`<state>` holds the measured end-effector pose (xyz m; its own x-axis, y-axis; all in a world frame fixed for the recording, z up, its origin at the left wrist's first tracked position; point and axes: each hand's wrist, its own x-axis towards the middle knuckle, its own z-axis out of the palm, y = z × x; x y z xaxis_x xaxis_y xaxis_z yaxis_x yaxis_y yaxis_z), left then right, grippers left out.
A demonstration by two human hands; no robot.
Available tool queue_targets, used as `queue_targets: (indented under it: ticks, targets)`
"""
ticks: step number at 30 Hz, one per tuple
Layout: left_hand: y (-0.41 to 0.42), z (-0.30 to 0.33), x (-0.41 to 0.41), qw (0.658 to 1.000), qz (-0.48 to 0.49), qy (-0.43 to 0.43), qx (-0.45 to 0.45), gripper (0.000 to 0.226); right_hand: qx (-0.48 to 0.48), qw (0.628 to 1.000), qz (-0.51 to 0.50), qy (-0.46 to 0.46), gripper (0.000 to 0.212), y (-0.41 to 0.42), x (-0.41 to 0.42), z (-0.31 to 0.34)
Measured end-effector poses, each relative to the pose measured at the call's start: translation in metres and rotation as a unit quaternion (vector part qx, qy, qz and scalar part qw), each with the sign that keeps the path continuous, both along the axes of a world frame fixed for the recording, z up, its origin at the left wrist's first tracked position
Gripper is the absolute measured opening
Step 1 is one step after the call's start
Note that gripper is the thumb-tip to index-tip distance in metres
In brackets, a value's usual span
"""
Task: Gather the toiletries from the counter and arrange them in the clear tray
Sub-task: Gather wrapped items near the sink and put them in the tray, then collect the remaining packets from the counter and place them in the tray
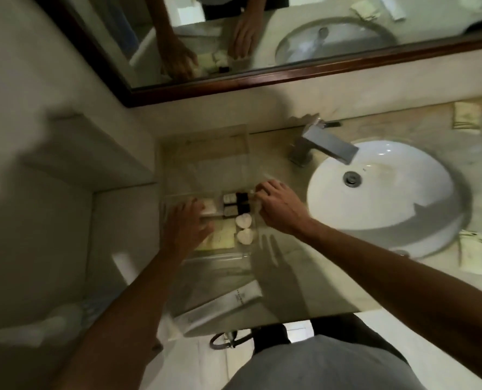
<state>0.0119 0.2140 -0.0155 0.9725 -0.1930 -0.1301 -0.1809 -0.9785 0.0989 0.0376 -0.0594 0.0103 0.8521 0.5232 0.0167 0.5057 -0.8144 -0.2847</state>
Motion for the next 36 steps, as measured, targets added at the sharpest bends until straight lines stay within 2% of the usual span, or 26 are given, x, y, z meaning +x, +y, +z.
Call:
queue_targets:
  ticks: [3,5,13,17,19,25,30,32,34,36]
  targets:
    - [-0.03,0.004,-0.002,0.99,-0.047,-0.12,-0.058,0.053,0.015,0.999,-0.043,0.008,0.031,-0.033,-0.009,0.006]
    - [-0.077,0.012,0.002,0.983,-0.089,-0.142,-0.079,0.05,0.022,0.997,-0.069,0.001,0.029,-0.066,-0.017,0.008]
    - [-0.328,0.027,0.011,0.958,-0.226,-0.062,-0.168,0.049,-0.022,0.984,-0.174,-0.021,0.029,-0.251,-0.053,0.008]
    - [-0.44,0.023,-0.003,0.937,-0.302,-0.036,-0.174,0.046,-0.028,0.974,-0.226,-0.012,0.028,-0.346,-0.076,0.005]
    - [-0.49,0.017,-0.012,0.922,-0.349,-0.006,-0.165,0.049,-0.022,0.965,-0.261,0.001,0.028,-0.392,-0.088,-0.002]
    - [-0.589,-0.008,-0.027,0.867,-0.49,0.07,-0.061,0.065,-0.035,0.942,-0.332,0.033,0.019,-0.486,-0.127,-0.025]
    - [-0.621,-0.028,-0.029,0.811,-0.575,0.095,0.042,0.074,-0.044,0.924,-0.373,0.075,0.034,-0.523,-0.145,-0.038]
    - [-0.631,-0.027,-0.027,0.79,-0.599,0.105,0.075,0.071,-0.04,0.92,-0.381,0.082,0.033,-0.53,-0.147,-0.041]
    - [-0.64,-0.023,-0.022,0.782,-0.608,0.097,0.093,0.058,-0.031,0.917,-0.39,0.082,0.033,-0.536,-0.146,-0.043]
    - [-0.644,-0.019,-0.014,0.81,-0.577,0.092,0.052,0.041,-0.019,0.913,-0.4,0.079,0.032,-0.541,-0.142,-0.044]
